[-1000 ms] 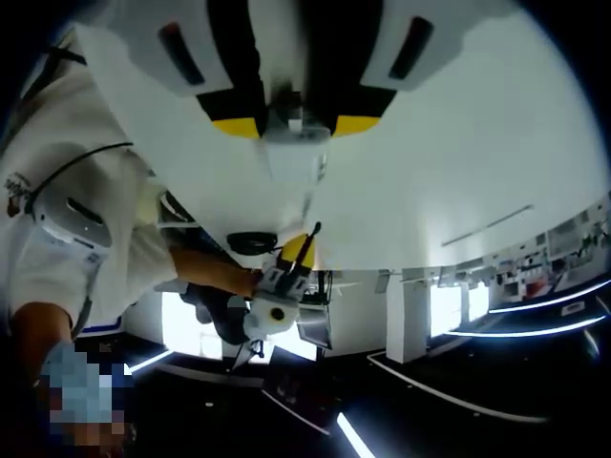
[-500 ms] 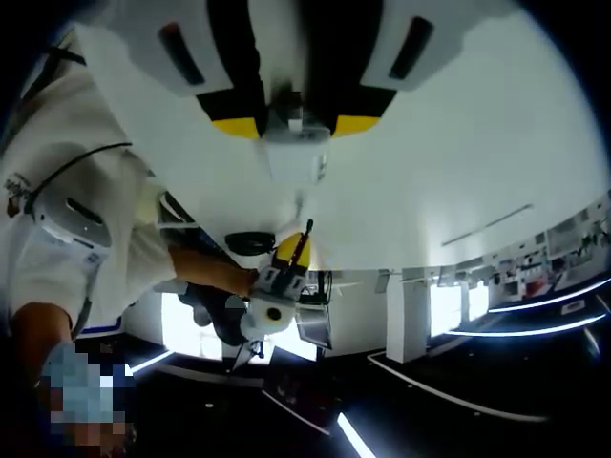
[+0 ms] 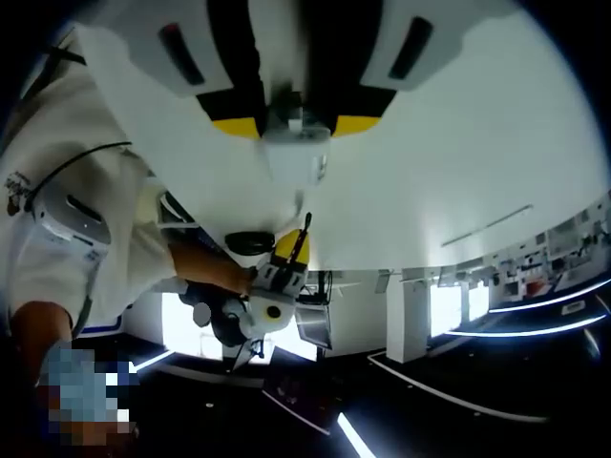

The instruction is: Plug the desk Type‑C cable into the charger adapter.

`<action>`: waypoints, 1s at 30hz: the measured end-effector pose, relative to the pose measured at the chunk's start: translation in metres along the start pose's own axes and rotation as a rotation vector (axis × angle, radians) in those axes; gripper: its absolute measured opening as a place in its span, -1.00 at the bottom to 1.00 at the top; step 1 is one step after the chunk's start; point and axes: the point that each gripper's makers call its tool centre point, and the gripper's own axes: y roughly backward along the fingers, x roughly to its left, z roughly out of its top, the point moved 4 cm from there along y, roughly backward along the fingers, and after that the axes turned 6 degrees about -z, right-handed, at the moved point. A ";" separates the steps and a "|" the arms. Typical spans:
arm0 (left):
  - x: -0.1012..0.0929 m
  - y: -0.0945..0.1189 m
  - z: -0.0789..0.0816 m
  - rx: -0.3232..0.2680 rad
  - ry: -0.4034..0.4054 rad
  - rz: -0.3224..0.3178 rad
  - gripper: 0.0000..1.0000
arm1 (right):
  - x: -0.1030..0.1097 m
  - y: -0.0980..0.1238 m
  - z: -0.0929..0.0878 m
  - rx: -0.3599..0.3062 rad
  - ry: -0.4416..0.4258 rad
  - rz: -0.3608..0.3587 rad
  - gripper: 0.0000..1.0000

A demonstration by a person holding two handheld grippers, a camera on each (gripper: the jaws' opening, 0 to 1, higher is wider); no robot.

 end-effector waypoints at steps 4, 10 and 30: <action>-0.001 -0.001 0.000 -0.001 0.000 0.000 -0.49 | 0.002 0.001 0.000 -0.006 0.000 0.000 -0.93; -0.001 -0.001 0.000 -0.004 0.005 -0.004 -0.49 | 0.006 0.000 0.001 -0.019 -0.006 0.000 -0.93; -0.003 -0.002 -0.001 -0.008 -0.002 -0.002 -0.49 | 0.017 -0.016 0.011 -0.051 -0.005 0.019 -0.93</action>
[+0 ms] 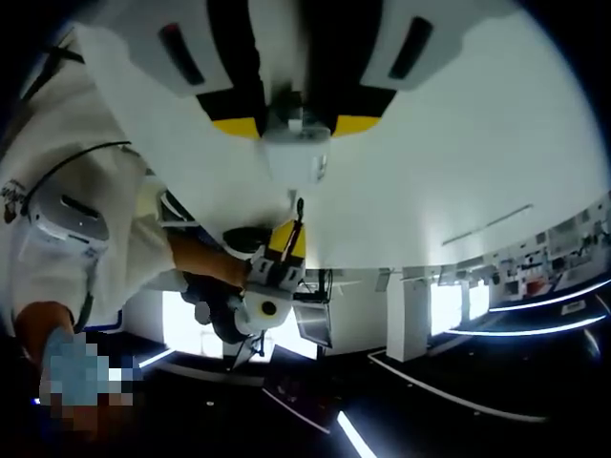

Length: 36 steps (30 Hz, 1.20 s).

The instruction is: Plug the desk Type‑C cable into the charger adapter.

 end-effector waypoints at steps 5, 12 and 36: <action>0.001 0.001 0.000 -0.001 -0.001 0.000 -0.49 | 0.004 -0.003 0.002 0.002 -0.001 0.008 -0.93; 0.000 0.001 0.001 -0.001 0.000 -0.001 -0.49 | 0.004 -0.006 0.004 0.011 -0.009 0.012 -0.93; 0.003 0.002 0.001 -0.004 -0.008 0.001 -0.49 | 0.011 -0.017 0.010 0.014 -0.003 0.041 -0.93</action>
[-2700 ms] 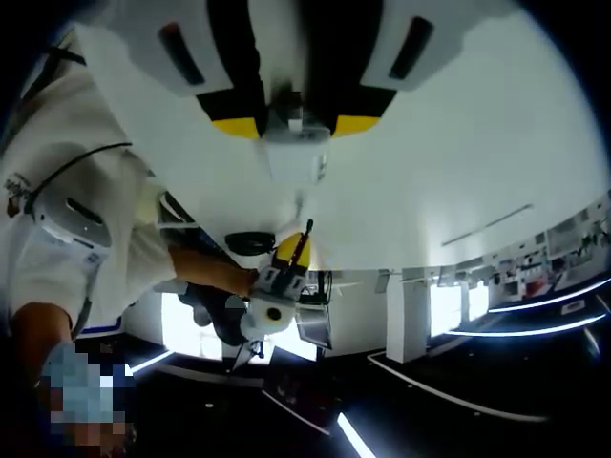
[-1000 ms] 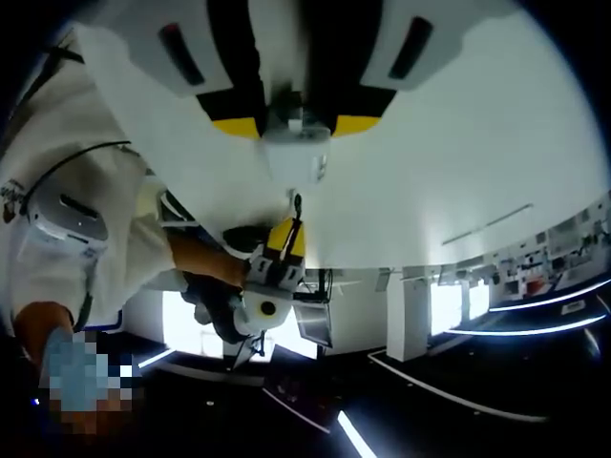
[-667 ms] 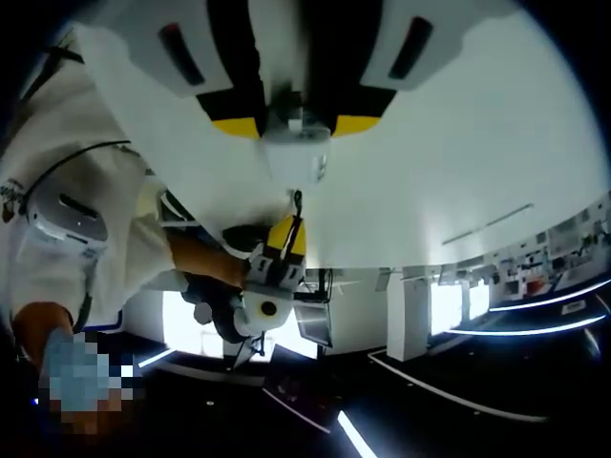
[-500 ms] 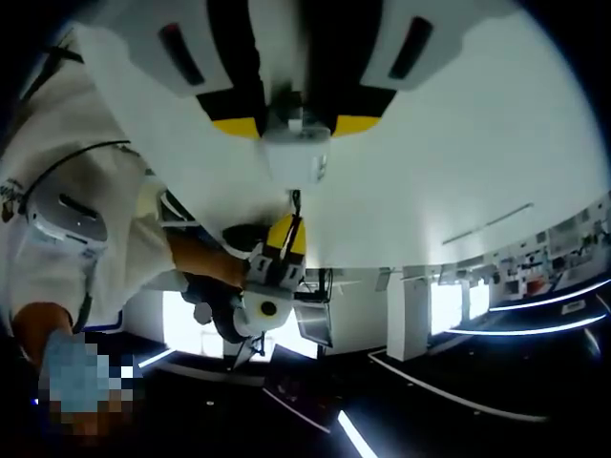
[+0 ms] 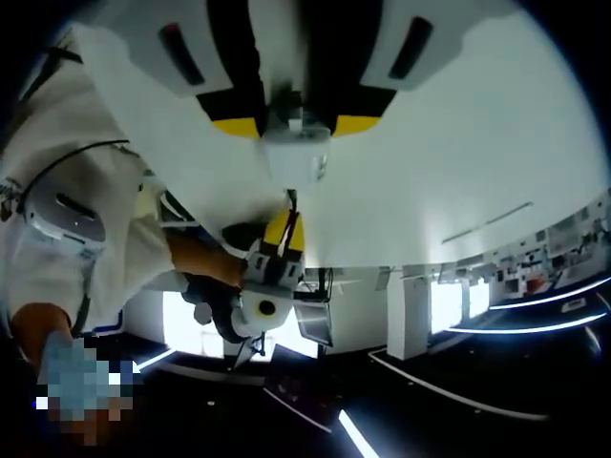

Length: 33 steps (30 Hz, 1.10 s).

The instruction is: Plug the desk Type‑C cable into the charger adapter.

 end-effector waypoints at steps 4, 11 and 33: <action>0.000 0.000 0.000 0.000 -0.002 0.000 -0.49 | 0.001 -0.002 0.001 -0.004 -0.001 0.004 -0.93; 0.001 0.000 0.000 -0.001 -0.005 0.001 -0.49 | 0.003 -0.005 0.002 -0.006 -0.005 0.007 -0.93; 0.002 -0.001 0.002 -0.002 -0.008 0.003 -0.49 | 0.000 -0.013 0.006 -0.016 -0.016 0.016 -0.93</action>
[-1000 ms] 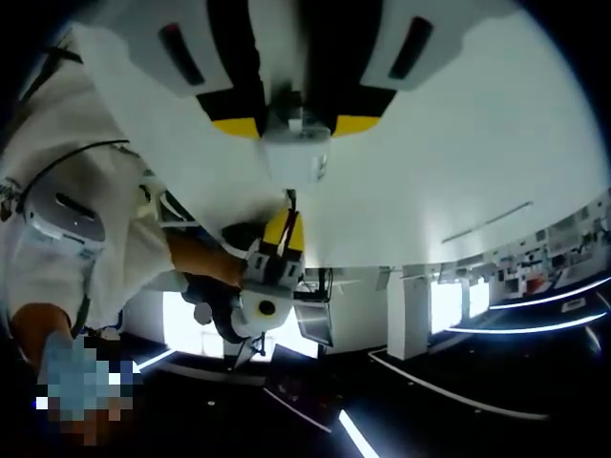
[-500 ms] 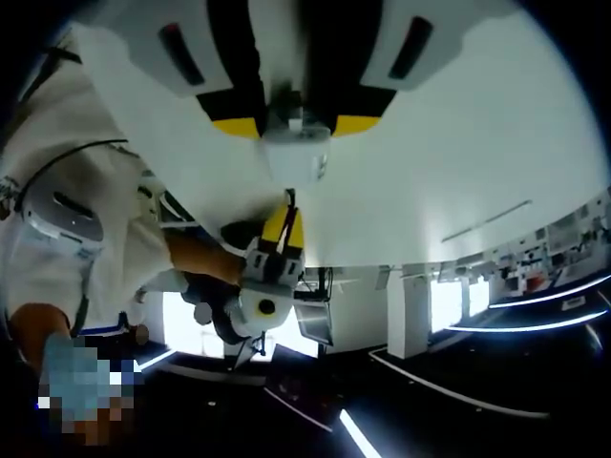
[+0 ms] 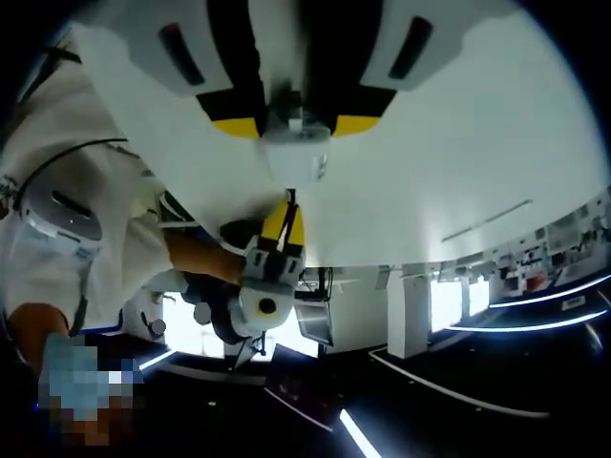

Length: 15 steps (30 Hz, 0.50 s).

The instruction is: Plug the desk Type‑C cable into the charger adapter.

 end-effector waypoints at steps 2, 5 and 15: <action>0.001 0.000 0.000 0.000 0.000 0.000 -0.49 | 0.000 0.000 0.000 -0.001 0.000 0.001 -0.93; 0.002 0.000 0.000 0.000 0.000 0.000 -0.49 | 0.000 -0.001 0.001 -0.004 0.001 0.002 -0.93; 0.004 0.000 0.001 -0.001 0.000 0.000 -0.49 | 0.000 0.000 0.001 -0.001 -0.001 0.005 -0.93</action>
